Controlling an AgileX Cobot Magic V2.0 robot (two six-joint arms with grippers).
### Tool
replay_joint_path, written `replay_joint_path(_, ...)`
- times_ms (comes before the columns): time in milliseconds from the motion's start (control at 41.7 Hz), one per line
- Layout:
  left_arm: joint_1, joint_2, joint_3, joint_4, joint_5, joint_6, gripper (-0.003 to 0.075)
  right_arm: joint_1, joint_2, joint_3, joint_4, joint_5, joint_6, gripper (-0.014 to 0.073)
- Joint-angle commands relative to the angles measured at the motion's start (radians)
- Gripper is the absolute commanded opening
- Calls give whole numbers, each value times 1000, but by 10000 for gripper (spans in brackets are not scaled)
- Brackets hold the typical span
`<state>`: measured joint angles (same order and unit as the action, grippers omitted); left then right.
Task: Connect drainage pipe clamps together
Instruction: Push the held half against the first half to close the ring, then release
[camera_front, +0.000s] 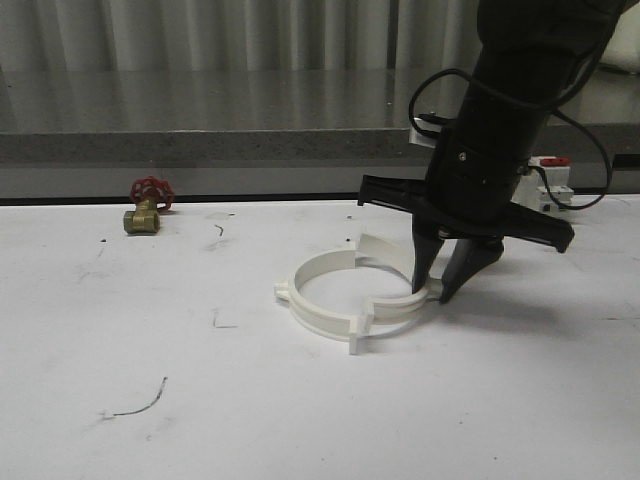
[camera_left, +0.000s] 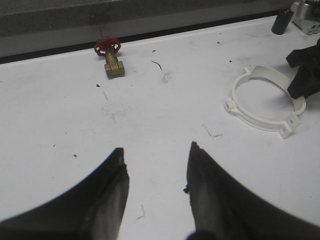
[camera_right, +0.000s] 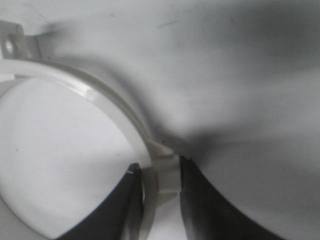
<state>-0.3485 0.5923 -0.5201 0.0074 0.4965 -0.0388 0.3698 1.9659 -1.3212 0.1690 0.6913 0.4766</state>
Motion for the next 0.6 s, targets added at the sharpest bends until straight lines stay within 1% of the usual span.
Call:
replay_joint_path(0, 1, 1, -27, -7, -73, -2, 283, 0, -49, -32, 1, -25, -1, 252)
replay_joint_path(72, 1, 1, -27, -7, -73, -2, 283, 0, -49, -32, 1, -26, -1, 310)
replay_joint_path(144, 1, 1, -27, -7, -73, -2, 283, 0, -49, -32, 1, -27, -1, 337)
replay_joint_path(576, 1, 1, -27, -7, -73, -2, 283, 1, -49, -32, 1, -22, -1, 336)
